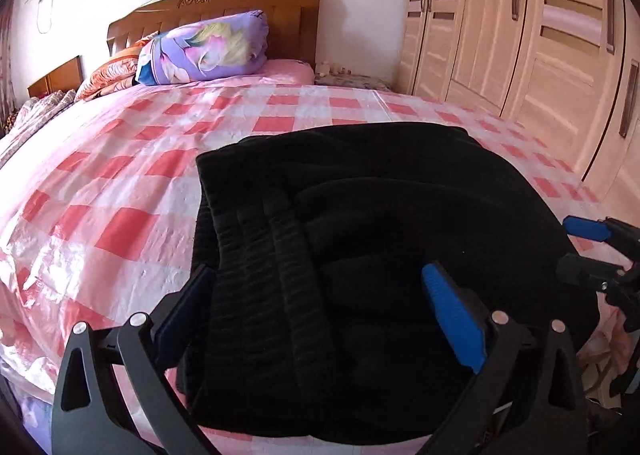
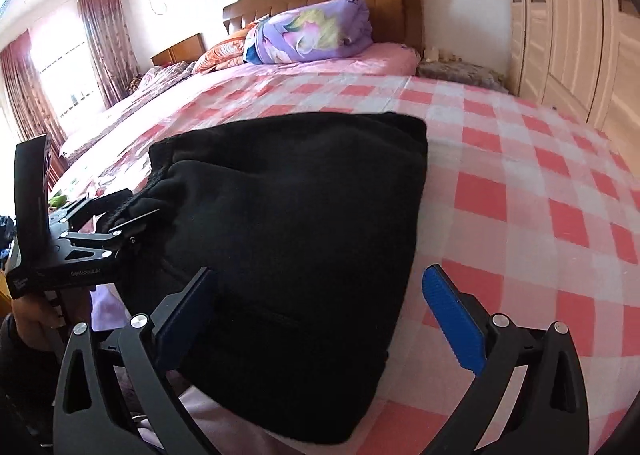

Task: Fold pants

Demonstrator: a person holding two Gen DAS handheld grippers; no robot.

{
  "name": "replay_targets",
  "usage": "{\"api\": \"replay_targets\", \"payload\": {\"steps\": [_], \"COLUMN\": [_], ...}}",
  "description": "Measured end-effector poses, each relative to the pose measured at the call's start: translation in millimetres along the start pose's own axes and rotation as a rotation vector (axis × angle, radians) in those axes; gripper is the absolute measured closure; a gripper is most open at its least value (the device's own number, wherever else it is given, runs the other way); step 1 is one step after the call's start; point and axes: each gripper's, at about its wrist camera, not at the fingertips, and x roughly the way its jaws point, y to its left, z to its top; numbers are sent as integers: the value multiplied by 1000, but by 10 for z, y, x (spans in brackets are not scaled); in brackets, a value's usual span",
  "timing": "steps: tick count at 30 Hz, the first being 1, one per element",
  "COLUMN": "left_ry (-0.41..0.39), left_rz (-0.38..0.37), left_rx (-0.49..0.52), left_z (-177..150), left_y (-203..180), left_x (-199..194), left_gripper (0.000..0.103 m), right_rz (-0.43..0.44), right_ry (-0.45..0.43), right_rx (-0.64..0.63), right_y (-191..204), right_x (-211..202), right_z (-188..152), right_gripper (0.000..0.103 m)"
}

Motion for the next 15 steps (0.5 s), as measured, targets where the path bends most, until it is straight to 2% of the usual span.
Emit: {"api": "replay_targets", "payload": {"steps": [2, 4, 7, 9, 12, 13, 15], "left_ry": [-29, -85, -144, -175, -241, -258, -249], "left_rz": [63, 114, 182, 228, 353, 375, 351], "left_rx": [46, 88, 83, 82, 67, 63, 58], "left_z": [46, 26, -54, -120, -291, -322, -364], "left_y": [-72, -156, -273, -397, -602, -660, -764], "left_x": [-163, -410, -759, -965, -1233, -1298, -1346], "left_gripper": [1, 1, 1, 1, 1, 1, 1], "right_rz": [-17, 4, 37, 19, -40, -55, -73], "right_ry": [-50, -74, -118, -141, -170, -175, -180], "right_rx": [-47, -31, 15, 13, -32, -46, -58], "right_y": [74, 122, 204, 280, 401, 438, 490], "right_x": [-255, -439, -640, -719, -792, -803, -802], "right_z": [-77, -199, -400, -480, -509, -519, -550], "right_gripper": [4, 4, 4, 4, 4, 4, 4]}}
